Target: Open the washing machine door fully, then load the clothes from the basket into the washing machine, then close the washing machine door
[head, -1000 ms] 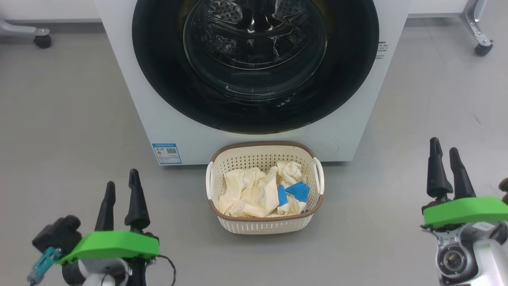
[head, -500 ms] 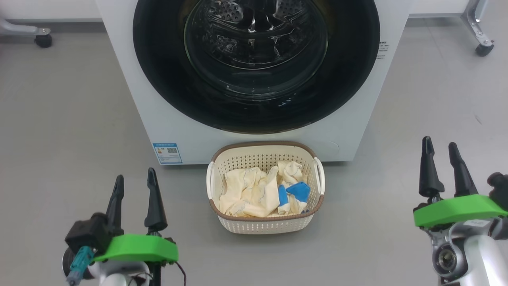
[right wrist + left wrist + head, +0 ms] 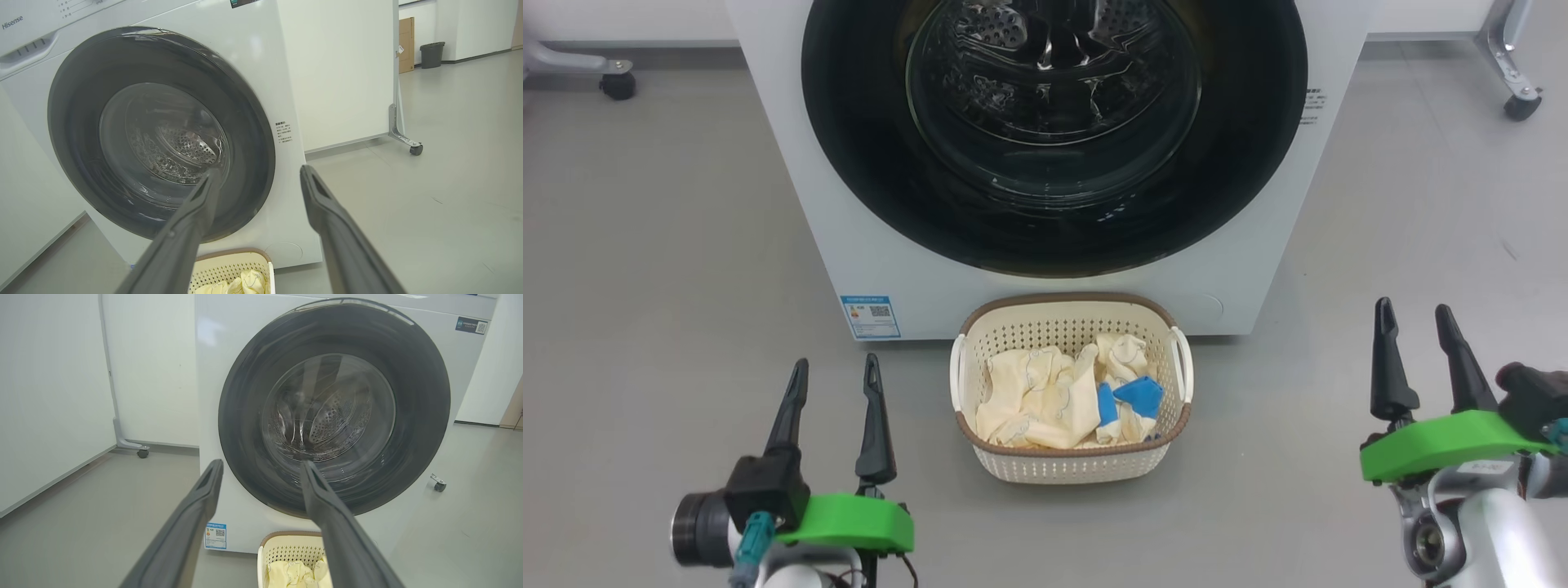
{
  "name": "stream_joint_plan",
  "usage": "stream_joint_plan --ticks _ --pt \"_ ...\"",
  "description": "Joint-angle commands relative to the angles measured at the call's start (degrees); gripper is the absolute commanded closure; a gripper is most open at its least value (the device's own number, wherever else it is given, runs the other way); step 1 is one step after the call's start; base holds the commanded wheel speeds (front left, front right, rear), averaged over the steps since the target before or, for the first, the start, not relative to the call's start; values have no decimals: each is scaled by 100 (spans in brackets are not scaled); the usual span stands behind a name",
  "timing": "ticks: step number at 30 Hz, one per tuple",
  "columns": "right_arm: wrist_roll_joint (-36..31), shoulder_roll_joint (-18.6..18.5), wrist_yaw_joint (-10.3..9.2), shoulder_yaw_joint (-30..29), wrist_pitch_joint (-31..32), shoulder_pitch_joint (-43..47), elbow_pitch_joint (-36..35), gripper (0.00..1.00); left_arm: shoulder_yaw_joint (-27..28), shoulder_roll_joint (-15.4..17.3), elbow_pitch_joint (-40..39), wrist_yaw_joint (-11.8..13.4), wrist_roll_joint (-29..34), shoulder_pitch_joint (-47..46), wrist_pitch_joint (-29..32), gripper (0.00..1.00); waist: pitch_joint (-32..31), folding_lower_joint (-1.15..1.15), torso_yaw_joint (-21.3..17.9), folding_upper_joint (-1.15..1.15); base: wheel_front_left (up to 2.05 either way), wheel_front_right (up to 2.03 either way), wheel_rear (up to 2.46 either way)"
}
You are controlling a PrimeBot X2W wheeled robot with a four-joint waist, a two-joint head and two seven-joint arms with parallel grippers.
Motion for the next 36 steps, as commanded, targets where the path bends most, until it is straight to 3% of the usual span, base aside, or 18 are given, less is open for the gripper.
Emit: stream_joint_plan --ticks 1,18,36 --pt "-163 -115 -17 144 -102 -388 -120 0 147 80 -148 35 165 -310 -103 0 -5 0 0 0 0 0 0" --pt "-212 -117 -17 328 -128 -512 636 0 61 82 460 -64 112 -328 -129 0 -28 0 -17 0 0 0 0" --pt "-318 -117 -17 388 -128 -540 665 0 24 82 604 -43 78 -376 -129 0 -41 0 1 0 0 0 0"
